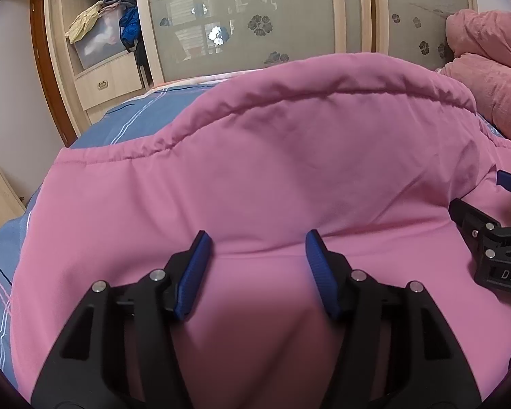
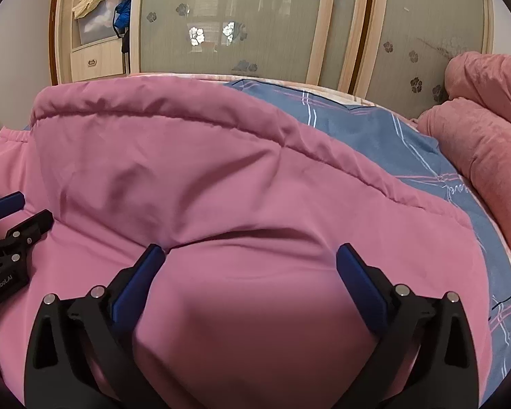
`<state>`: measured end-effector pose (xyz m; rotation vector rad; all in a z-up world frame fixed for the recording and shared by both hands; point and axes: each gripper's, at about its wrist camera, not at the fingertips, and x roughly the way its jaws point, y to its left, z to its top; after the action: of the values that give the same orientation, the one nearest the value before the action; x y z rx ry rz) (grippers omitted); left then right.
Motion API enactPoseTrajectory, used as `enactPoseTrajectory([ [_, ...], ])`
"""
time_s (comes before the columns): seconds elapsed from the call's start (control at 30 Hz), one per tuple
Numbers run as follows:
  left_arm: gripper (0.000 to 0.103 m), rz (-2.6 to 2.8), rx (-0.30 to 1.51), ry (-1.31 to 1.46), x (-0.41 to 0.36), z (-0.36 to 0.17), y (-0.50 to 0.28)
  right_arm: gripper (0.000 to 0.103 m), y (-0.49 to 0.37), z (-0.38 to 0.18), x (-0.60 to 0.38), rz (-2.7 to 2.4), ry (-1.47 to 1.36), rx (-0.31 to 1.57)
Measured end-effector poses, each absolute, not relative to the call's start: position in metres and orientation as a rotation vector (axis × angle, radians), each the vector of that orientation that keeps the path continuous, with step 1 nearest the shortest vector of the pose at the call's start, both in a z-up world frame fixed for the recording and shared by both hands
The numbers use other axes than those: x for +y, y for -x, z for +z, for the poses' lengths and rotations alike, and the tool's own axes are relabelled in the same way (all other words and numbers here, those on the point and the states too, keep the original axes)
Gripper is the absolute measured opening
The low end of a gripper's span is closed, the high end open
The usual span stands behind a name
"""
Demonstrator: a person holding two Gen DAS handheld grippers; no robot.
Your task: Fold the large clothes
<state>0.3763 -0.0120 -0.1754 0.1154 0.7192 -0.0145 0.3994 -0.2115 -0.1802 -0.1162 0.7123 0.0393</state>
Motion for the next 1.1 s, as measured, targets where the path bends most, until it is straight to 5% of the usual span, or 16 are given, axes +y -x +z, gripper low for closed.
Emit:
enactPoseTrajectory([
  [0.4,0.062,-0.026,0.741,-0.097,-0.007,-0.173,-0.384,0.102,-0.404,-0.187,-0.211,0.054,0.096,0.733],
  [0.7,0.061,0.132,0.761,0.104,0.074,-0.147,-0.375,0.102,-0.354,-0.157,-0.299,-0.042,-0.169,0.644],
  [0.77,0.071,0.125,0.684,0.056,0.066,-0.135,-0.332,0.102,-0.31,-0.143,-0.293,-0.117,-0.128,0.575],
  [0.83,0.092,0.088,0.616,0.041,0.053,-0.129,-0.282,0.102,-0.254,-0.131,-0.271,-0.098,-0.104,0.512],
  [1.1,0.098,0.061,0.609,-0.081,-0.006,-0.145,-0.135,0.102,-0.127,-0.151,-0.186,-0.117,-0.003,0.619],
])
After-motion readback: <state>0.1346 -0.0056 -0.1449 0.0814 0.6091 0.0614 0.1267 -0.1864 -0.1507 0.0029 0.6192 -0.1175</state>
